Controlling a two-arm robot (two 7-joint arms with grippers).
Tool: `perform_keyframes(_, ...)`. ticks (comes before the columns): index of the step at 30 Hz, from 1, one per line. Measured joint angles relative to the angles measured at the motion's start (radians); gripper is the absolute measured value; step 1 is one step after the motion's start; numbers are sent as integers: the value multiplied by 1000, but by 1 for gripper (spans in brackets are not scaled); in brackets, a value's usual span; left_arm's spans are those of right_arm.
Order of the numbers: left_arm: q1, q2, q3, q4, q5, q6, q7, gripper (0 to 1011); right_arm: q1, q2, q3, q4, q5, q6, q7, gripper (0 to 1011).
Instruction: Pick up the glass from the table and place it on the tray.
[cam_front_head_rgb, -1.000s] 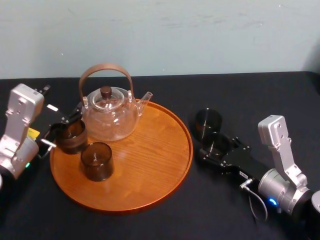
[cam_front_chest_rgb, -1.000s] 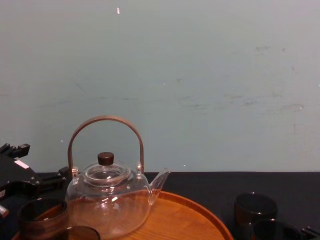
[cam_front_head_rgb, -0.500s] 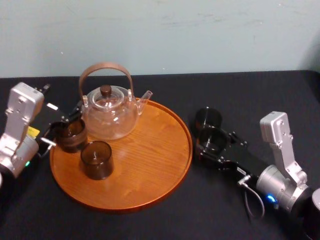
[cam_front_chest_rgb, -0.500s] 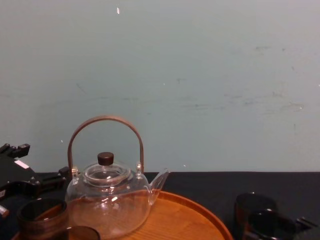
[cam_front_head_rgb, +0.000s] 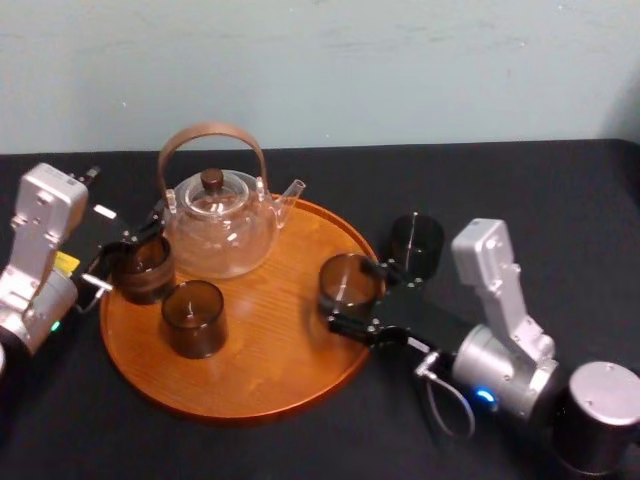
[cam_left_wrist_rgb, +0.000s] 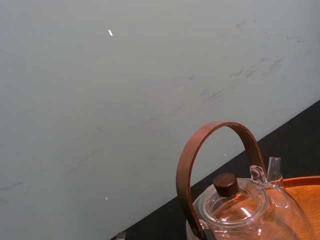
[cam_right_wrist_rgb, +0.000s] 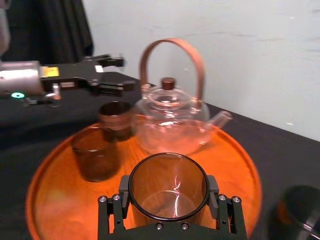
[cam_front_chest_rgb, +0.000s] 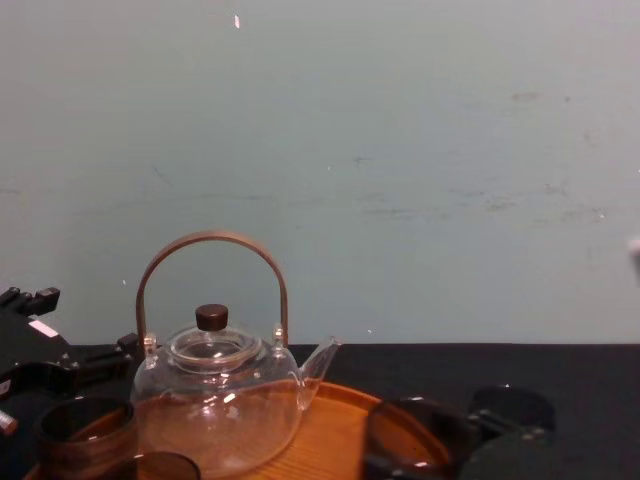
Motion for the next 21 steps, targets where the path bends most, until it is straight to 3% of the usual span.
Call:
perform_keyframes(12,0,0,0,0,0,0,0,1001,64,-40,-88,59,-4,4,29,904)
perform_keyframes(21,0,0,0,0,0,0,0,1001,76,-49,-112,86,0,7,29,904)
